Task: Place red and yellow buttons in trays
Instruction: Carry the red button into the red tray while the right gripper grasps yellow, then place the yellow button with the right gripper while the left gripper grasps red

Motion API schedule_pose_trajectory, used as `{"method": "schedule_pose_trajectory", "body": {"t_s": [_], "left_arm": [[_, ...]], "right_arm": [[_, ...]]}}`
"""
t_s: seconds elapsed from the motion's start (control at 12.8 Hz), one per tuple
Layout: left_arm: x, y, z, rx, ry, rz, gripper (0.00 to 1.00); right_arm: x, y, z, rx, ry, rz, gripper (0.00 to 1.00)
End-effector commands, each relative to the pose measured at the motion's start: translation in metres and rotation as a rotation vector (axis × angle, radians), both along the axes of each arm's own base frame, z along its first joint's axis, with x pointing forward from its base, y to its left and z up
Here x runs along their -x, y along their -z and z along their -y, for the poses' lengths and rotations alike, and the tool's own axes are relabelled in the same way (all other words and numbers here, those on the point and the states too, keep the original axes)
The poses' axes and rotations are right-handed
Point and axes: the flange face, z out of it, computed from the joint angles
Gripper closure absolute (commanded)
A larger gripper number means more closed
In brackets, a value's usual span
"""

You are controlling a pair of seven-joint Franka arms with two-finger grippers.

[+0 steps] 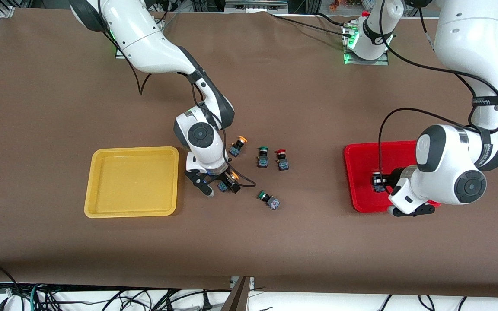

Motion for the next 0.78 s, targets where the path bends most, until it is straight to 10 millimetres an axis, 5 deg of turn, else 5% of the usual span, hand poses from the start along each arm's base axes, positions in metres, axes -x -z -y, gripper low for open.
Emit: {"method": "schedule_pose_trajectory", "body": {"t_s": [0.0, 0.16, 0.31, 0.39, 0.55, 0.71], "left_arm": [[0.025, 0.057, -0.005, -0.017, 0.072, 0.039, 0.90], [0.034, 0.081, -0.022, -0.007, 0.098, 0.074, 0.90], [0.039, 0.097, -0.024, -0.010, 0.093, 0.100, 0.86], [0.040, 0.099, -0.024, -0.010, 0.095, 0.095, 0.67], [0.039, 0.093, -0.023, -0.010, 0.096, 0.101, 0.03], [0.034, 0.059, -0.015, 0.000, 0.080, 0.128, 0.00]], "right_arm": [[-0.004, 0.014, -0.002, -0.006, 0.008, 0.025, 0.07], [-0.003, 0.022, -0.001, -0.002, 0.008, 0.020, 0.41], [-0.005, 0.016, 0.000, -0.003, -0.001, 0.030, 0.86], [-0.011, 0.010, 0.008, 0.013, -0.005, 0.038, 0.96], [-0.024, -0.014, 0.028, 0.061, -0.103, 0.039, 0.97], [-0.051, -0.047, 0.083, 0.101, -0.246, 0.003, 0.97]]}}
